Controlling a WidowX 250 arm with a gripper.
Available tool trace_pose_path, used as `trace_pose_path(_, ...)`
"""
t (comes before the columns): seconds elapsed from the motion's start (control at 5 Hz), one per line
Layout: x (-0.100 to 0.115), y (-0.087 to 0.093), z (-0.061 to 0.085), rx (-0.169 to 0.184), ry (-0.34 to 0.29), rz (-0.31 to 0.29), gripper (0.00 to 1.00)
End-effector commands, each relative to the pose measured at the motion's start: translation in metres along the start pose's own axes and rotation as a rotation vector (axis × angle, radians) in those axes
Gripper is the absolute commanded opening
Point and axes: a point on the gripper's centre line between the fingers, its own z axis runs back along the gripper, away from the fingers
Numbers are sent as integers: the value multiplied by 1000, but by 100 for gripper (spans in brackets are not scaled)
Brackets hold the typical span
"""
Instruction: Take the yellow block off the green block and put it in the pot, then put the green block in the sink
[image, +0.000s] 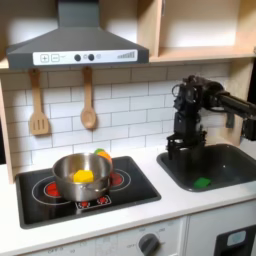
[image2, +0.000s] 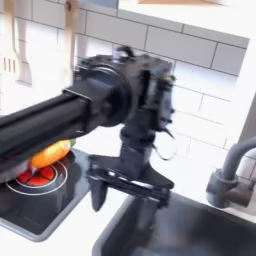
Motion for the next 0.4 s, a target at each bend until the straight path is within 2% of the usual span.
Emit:
trace_pose_path(0.0, -16, 46, -5, 22, -2, 88, 100)
trace_pose_path(0.2, -26, 63, -4, 11, -16, 129, 100)
